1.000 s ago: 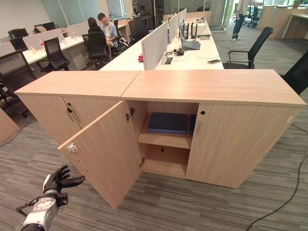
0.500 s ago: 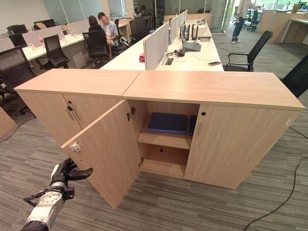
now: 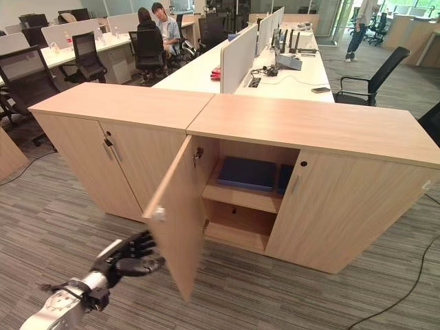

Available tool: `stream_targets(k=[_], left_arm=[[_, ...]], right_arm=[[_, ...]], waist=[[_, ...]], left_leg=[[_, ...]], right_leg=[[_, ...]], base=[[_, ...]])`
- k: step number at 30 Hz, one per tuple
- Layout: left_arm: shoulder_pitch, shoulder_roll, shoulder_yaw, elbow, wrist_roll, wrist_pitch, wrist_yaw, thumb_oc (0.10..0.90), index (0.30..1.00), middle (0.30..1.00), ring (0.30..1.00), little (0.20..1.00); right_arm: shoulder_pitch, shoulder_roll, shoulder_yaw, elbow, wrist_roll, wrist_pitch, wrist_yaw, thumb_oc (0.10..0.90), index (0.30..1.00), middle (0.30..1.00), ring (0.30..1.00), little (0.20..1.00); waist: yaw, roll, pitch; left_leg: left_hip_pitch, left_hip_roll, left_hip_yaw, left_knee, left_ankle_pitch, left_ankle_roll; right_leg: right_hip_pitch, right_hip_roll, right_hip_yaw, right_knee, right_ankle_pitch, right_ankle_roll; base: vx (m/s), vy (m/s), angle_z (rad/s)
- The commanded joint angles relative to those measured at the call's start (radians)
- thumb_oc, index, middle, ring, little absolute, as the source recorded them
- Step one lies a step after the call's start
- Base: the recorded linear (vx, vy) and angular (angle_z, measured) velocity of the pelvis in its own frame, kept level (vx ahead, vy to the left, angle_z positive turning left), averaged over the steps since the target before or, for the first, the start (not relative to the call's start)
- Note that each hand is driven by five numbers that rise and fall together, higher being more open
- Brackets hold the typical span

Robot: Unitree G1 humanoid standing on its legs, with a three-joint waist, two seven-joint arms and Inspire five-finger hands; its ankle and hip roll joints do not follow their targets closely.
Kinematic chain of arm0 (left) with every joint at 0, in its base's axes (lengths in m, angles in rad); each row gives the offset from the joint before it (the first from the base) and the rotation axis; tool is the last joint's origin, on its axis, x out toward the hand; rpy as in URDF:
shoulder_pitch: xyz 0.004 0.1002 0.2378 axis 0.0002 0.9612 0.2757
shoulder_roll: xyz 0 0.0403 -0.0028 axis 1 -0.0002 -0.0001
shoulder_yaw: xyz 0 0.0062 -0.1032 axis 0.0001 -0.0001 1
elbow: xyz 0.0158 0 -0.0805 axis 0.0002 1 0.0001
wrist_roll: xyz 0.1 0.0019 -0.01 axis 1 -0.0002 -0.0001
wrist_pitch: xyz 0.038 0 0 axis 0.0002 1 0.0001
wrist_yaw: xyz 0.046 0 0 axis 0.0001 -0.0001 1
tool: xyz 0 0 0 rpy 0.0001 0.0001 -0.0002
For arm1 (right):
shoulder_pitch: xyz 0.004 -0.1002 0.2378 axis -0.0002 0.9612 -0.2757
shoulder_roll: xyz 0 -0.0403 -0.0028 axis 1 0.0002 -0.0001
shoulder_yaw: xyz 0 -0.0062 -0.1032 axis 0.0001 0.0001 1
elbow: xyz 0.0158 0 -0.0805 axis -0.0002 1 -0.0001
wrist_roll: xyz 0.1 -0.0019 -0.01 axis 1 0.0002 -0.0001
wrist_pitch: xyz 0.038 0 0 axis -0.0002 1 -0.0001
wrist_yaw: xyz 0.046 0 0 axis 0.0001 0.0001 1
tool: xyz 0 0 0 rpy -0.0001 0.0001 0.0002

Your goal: Put the empty folder in the office cabinet

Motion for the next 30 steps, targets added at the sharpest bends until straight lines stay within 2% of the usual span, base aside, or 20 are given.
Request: stream_targets(k=[1,3,6,8,13,14,16,18,23,24,25,29,30], left_arm=[[-0.237,-0.058,-0.124,-0.209,-0.229,-0.059,-0.218,0.8,0.9,0.9,0.9,0.9],[-0.256,-0.053,-0.164,-0.198,-0.276,-0.056,-0.23,0.8,0.9,0.9,0.9,0.9],[-0.26,-0.088,-0.199,-0.15,-0.327,-0.06,-0.208,0.8,0.9,0.9,0.9,0.9],[-0.252,-0.096,-0.201,-0.152,-0.344,-0.061,-0.199,0.8,0.9,0.9,0.9,0.9],[-0.211,-0.141,-0.183,-0.107,-0.342,-0.078,-0.165,0.8,0.9,0.9,0.9,0.9],[-0.188,-0.189,-0.147,-0.095,-0.33,-0.087,-0.141,0.8,0.9,0.9,0.9,0.9],[-0.171,-0.212,-0.127,-0.082,-0.316,-0.098,-0.127,0.8,0.9,0.9,0.9,0.9],[-0.079,-0.35,-0.039,0.045,-0.231,-0.119,-0.052,0.8,0.9,0.9,0.9,0.9],[-0.028,-0.396,0.012,0.157,-0.204,-0.098,-0.038,0.8,0.9,0.9,0.9,0.9],[-0.016,-0.416,0.031,0.218,-0.192,-0.087,-0.051,0.8,0.9,0.9,0.9,0.9],[-0.022,-0.466,0.076,0.377,-0.176,-0.076,-0.051,0.8,0.9,0.9,0.9,0.9],[-0.019,-0.487,0.136,0.578,-0.03,-0.093,-0.032,0.8,0.9,0.9,0.9,0.9],[-0.02,-0.488,0.137,0.579,-0.029,-0.094,-0.032,0.8,0.9,0.9,0.9,0.9]], right_arm=[[-0.08,0.062,0.074,0.031,0.011,-0.032,0.059,0.8,0.9,0.9,0.9,0.9],[-0.078,0.063,0.096,0.016,0.007,-0.041,0.061,0.8,0.9,0.9,0.9,0.9],[-0.076,0.066,0.124,-0.016,0.01,-0.052,0.056,0.8,0.9,0.9,0.9,0.9],[-0.073,0.065,0.132,-0.04,0.015,-0.057,0.055,0.8,0.9,0.9,0.9,0.9],[-0.055,0.063,0.147,-0.086,0.023,-0.061,0.051,0.8,0.9,0.9,0.9,0.9],[-0.006,0.06,0.144,-0.088,0.01,-0.068,0.049,0.8,0.9,0.9,0.9,0.9],[-0.021,0.064,0.136,-0.064,0.01,-0.06,0.04,0.8,0.9,0.9,0.9,0.9],[-0.108,0.08,0.08,0.053,0.038,-0.041,0.011,0.8,0.9,0.9,0.9,0.9],[-0.126,0.077,0.055,0.064,0.046,-0.038,0.007,0.8,0.9,0.9,0.9,0.9],[-0.128,0.073,0.05,0.068,0.043,-0.036,0.009,0.8,0.9,0.9,0.9,0.9],[-0.138,0.066,0.035,0.075,0.049,-0.03,0.011,0.8,0.9,0.9,0.9,0.9],[-0.138,0.06,0.01,0.067,0.05,-0.027,0.012,0.8,0.9,0.9,0.9,0.9],[-0.138,0.059,0.01,0.067,0.05,-0.027,0.012,0.8,0.9,0.9,0.9,0.9]], waist=[[-0.071,-0.015,-0.043],[-0.076,-0.018,-0.043],[-0.081,-0.02,-0.04],[-0.084,-0.023,-0.039],[-0.089,-0.027,-0.04],[-0.099,-0.03,-0.035],[-0.099,-0.03,-0.034],[-0.081,-0.032,-0.031],[-0.074,-0.035,-0.03],[-0.074,-0.036,-0.031],[-0.072,-0.037,-0.03],[-0.071,-0.038,-0.032],[-0.071,-0.038,-0.032]], left_leg=[[0.01,-0.006,-0.051,-0.003,-0.098,-0.004],[0.008,-0.008,-0.05,-0.003,-0.097,-0.004],[0.005,-0.01,-0.051,-0.003,-0.096,-0.001],[0.003,-0.011,-0.051,-0.003,-0.097,0.0],[0.003,-0.015,-0.051,-0.003,-0.099,0.003],[0.003,-0.016,-0.049,-0.003,-0.1,0.005],[0.003,-0.017,-0.049,-0.003,-0.101,0.006],[0.002,-0.02,-0.052,-0.003,-0.102,0.012],[0.001,-0.02,-0.051,-0.003,-0.102,0.013],[0.001,-0.019,-0.05,-0.003,-0.103,0.013],[0.005,-0.018,-0.048,-0.003,-0.105,0.013],[-0.001,-0.018,-0.049,-0.003,-0.103,0.014],[-0.001,-0.018,-0.049,-0.003,-0.103,0.014]], right_leg=[[-0.009,0.011,0.028,0.011,-0.071,0.045],[-0.011,0.011,0.031,0.012,-0.07,0.046],[-0.015,0.011,0.036,0.014,-0.07,0.047],[-0.017,0.011,0.04,0.014,-0.069,0.047],[-0.019,0.01,0.045,0.014,-0.067,0.048],[-0.022,0.008,0.049,0.015,-0.066,0.049],[-0.023,0.008,0.049,0.014,-0.065,0.049],[-0.021,0.008,0.05,0.011,-0.064,0.047],[-0.02,0.008,0.049,0.009,-0.065,0.046],[-0.02,0.009,0.049,0.007,-0.066,0.046],[-0.017,0.011,0.051,0.007,-0.068,0.046],[-0.025,0.011,0.054,0.007,-0.069,0.046],[-0.025,0.011,0.054,0.007,-0.069,0.046]], base=[[-0.01,-0.002,-0.05],[-0.01,0.001,-0.08],[-0.01,0.001,-0.17],[-0.02,0.007,-0.15],[0.0,0.002,-0.01],[0.0,0.0,0.0],[0.0,0.0,0.0],[-0.02,0.014,-0.08],[0.0,0.0,0.01],[0.0,0.0,0.0],[0.0,0.0,0.0],[-0.01,0.003,-0.02],[-0.02,0.008,-0.04]])
